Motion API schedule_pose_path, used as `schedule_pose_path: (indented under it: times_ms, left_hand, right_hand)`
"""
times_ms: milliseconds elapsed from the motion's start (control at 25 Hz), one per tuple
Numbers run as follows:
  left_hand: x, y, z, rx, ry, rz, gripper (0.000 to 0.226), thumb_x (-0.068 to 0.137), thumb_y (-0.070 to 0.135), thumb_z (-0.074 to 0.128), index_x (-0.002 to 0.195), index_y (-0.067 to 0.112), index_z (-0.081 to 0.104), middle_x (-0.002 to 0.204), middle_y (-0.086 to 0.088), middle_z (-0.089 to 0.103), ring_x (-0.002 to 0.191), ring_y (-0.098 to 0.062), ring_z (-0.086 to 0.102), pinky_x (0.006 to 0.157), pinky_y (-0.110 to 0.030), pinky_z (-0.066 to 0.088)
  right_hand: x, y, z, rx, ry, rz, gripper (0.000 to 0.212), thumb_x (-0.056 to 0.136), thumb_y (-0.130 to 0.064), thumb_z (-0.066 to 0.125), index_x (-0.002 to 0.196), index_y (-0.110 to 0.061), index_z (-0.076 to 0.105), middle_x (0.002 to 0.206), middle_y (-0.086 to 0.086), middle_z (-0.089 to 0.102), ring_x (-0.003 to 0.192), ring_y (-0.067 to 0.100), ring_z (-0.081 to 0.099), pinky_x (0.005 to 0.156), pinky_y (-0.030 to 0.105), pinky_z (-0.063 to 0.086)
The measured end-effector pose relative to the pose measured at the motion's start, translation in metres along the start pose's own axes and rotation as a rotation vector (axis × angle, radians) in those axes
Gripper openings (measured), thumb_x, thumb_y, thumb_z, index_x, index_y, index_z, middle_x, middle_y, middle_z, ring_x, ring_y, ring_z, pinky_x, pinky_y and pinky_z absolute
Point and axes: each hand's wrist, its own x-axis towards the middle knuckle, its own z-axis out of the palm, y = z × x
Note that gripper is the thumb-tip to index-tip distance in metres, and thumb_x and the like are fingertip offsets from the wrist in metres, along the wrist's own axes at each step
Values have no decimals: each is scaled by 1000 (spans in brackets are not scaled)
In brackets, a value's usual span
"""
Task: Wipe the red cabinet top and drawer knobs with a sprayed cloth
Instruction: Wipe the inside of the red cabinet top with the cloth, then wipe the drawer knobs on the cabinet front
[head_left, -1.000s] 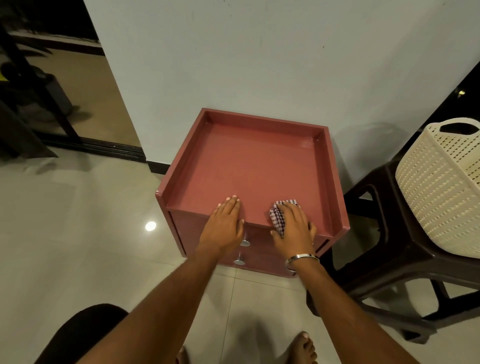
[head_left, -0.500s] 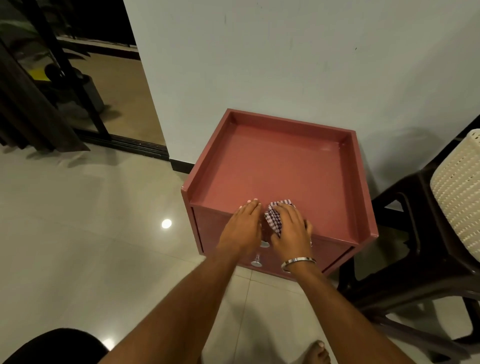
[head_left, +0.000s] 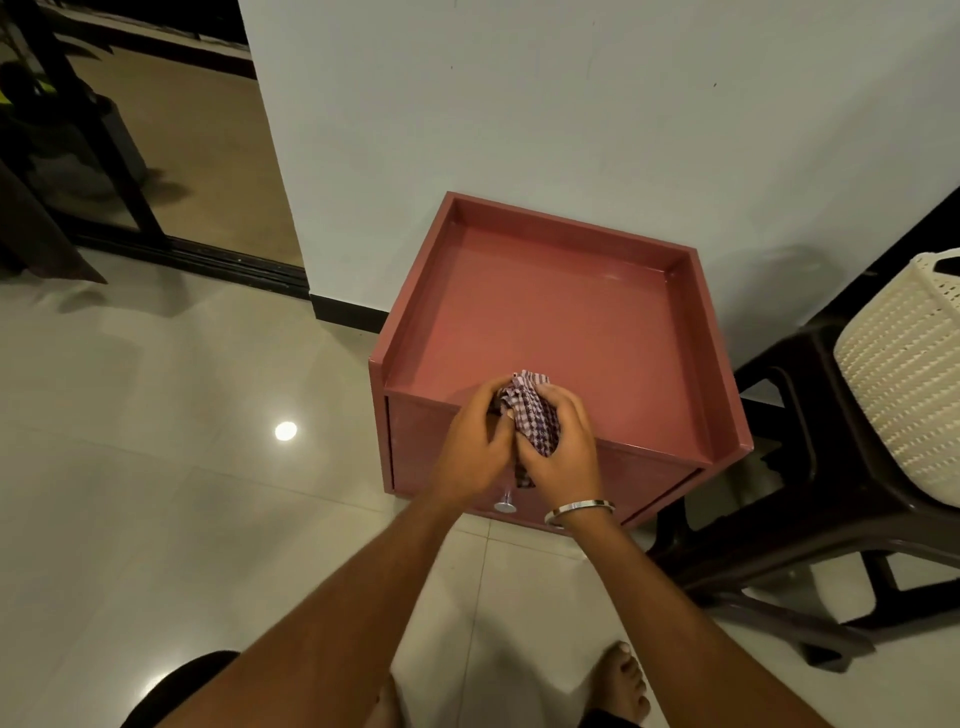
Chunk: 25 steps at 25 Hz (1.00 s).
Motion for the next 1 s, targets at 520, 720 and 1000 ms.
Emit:
schedule_pose_path:
  times_ms: [520, 720, 1000]
  left_hand:
    - [-62, 32, 7, -660, -164, -500, 39, 84, 31, 70, 121, 19, 62, 114, -8, 70, 105, -24, 68, 90, -44, 55]
    - [-69, 32, 10, -579, -59, -576, 39, 88, 27, 66, 125, 22, 57, 113, -5, 71, 104, -24, 68, 85, -42, 56]
    - [-90, 6, 1, -533, 47, -626, 36, 88, 15, 65, 122, 15, 57, 112, -7, 69, 104, -24, 66, 90, -40, 54]
  right_hand:
    - [-74, -10, -23, 314, -29, 264, 36, 90, -21, 61, 126, -16, 57, 126, 1, 58, 118, 14, 55, 101, 24, 47]
    - [-80, -1, -20, 510, -43, 369, 41, 87, -30, 59, 127, -21, 57, 128, 2, 61, 119, 18, 57, 103, 45, 46]
    - [-94, 10, 10, 389, -252, 273, 49, 88, -7, 61, 134, -16, 48, 137, -1, 43, 127, 10, 43, 107, 23, 40]
